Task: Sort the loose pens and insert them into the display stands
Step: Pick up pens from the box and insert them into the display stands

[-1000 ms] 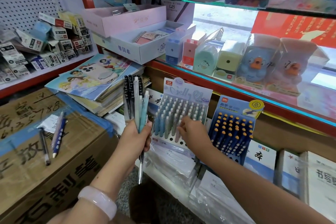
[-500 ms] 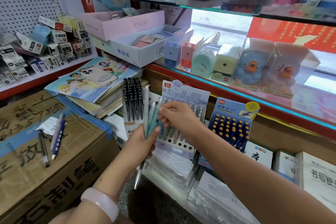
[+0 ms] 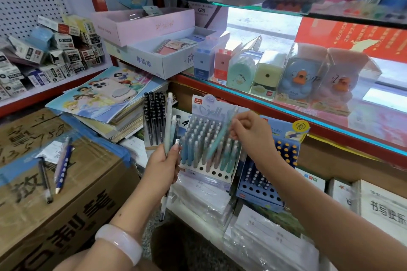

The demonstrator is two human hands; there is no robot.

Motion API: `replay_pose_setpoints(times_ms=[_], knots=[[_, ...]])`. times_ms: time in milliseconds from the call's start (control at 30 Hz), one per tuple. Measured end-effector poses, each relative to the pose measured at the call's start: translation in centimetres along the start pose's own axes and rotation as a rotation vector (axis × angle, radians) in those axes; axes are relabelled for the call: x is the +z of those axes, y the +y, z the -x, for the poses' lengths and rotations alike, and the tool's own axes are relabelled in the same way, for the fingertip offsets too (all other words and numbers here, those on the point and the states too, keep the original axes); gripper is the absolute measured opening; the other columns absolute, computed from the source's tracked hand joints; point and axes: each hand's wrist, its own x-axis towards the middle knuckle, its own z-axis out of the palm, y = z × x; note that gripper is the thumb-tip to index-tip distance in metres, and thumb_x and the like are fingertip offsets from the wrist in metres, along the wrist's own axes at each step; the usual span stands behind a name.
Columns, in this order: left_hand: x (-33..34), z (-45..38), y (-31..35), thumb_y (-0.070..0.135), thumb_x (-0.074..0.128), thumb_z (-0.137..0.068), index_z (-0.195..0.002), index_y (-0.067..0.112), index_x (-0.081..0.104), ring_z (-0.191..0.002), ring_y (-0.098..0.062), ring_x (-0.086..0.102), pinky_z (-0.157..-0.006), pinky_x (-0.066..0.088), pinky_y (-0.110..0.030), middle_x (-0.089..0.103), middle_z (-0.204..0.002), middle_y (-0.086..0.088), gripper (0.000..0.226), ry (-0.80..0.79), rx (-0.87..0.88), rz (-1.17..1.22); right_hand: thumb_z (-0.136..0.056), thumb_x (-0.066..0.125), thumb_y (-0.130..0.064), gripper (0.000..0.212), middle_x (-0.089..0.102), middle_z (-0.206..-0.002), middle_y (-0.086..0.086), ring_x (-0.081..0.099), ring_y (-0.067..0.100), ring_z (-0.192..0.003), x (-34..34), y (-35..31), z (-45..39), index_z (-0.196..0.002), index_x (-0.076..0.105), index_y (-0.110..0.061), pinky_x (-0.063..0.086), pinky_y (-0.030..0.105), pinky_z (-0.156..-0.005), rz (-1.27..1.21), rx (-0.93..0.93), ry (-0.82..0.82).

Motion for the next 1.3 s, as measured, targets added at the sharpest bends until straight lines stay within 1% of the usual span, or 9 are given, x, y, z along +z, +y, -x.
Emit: replay_pose_setpoints(times_ms=[167,300,533,733,933,1000,1100,1167,1300], knots=[[0.2,-0.2,-0.2,0.023,0.040,-0.099,-0.088,0.015,0.050,-0.050,-0.011,0.039,-0.046,0.033,-0.024,0.043,-0.063,0.001,0.017,0.004,0.000,-0.019,-0.094,0.054,-0.019,0.008,0.060,-0.081,-0.003,0.057,0.012,-0.074,-0.6,3.8,1.7,-0.095,0.056,-0.011,0.052,0.025,-0.071,0.455,-0.080,-0.068],[0.4,0.1,-0.1,0.023,0.040,-0.098,-0.090,0.014,0.051,-0.050,-0.010,0.039,-0.046,0.035,-0.023,0.042,-0.062,0.001,0.017,0.007,-0.005,-0.025,-0.095,0.053,-0.017,0.014,0.066,-0.088,0.008,0.053,0.013,-0.071,0.5,5.1,2.6,-0.100,0.057,-0.004,0.052,0.030,-0.076,0.476,-0.089,-0.081],[0.3,0.2,0.0,0.023,0.040,-0.098,-0.090,0.014,0.052,-0.048,-0.009,0.038,-0.046,0.034,-0.023,0.042,-0.059,0.003,0.017,0.007,-0.013,-0.022,-0.095,0.053,-0.018,0.015,0.067,-0.089,0.011,0.063,0.022,-0.080,1.3,5.5,2.4,-0.099,0.057,-0.004,0.053,0.039,-0.077,0.500,-0.100,-0.099],[0.3,0.4,0.0,0.022,0.040,-0.098,-0.097,0.004,0.050,-0.049,-0.011,0.039,-0.047,0.035,-0.024,0.042,-0.059,0.001,0.021,-0.003,0.008,-0.072,-0.095,0.052,-0.018,0.014,0.066,-0.082,0.014,0.062,0.025,-0.073,1.9,7.2,2.8,-0.094,0.056,-0.004,0.053,0.042,-0.071,0.617,-0.081,-0.184],[0.3,0.5,0.0,0.022,0.040,-0.098,-0.096,0.003,0.051,-0.048,-0.008,0.039,-0.045,0.034,-0.020,0.044,-0.061,0.001,0.022,-0.106,0.000,-0.090,-0.097,0.050,-0.025,0.025,0.052,-0.064,0.004,0.046,0.016,-0.056,1.6,6.4,1.7,-0.077,0.049,-0.009,0.043,0.031,-0.060,0.803,-0.028,-0.294],[0.3,0.6,0.0,0.021,0.040,-0.098,-0.095,0.005,0.053,-0.047,-0.007,0.039,-0.043,0.033,-0.019,0.044,-0.061,0.001,0.020,-0.148,0.000,-0.090,-0.095,0.051,-0.034,0.029,0.051,-0.063,0.001,0.050,0.016,-0.058,1.3,5.1,1.3,-0.076,0.051,-0.012,0.045,0.030,-0.060,0.854,-0.047,-0.242],[0.3,1.0,0.0,0.021,0.042,-0.098,-0.098,-0.001,0.050,-0.045,-0.006,0.039,-0.042,0.032,-0.018,0.044,-0.061,0.001,0.024,-0.222,0.020,-0.109,-0.092,0.052,-0.041,0.030,0.061,-0.077,-0.007,0.059,0.009,-0.072,1.4,1.5,1.2,-0.092,0.064,-0.014,0.050,0.024,-0.068,0.529,-0.098,-0.095],[0.4,1.3,0.1,0.021,0.042,-0.098,-0.098,-0.002,0.050,-0.045,-0.006,0.040,-0.043,0.032,-0.019,0.045,-0.061,0.003,0.024,-0.282,0.025,-0.126,-0.093,0.050,-0.039,0.030,0.066,-0.089,-0.009,0.061,0.003,-0.081,1.9,-0.9,0.8,-0.104,0.064,-0.015,0.049,0.020,-0.075,0.160,-0.021,-0.162],[0.3,1.6,0.1,0.020,0.043,-0.097,-0.088,0.007,0.051,-0.046,-0.007,0.039,-0.044,0.033,-0.021,0.045,-0.059,0.003,0.018,-0.354,0.030,-0.171,-0.094,0.053,-0.033,0.022,0.068,-0.080,-0.006,0.060,0.008,-0.079,3.0,-3.2,-0.3,-0.088,0.066,-0.016,0.049,0.024,-0.077,-0.240,0.177,-0.299]])
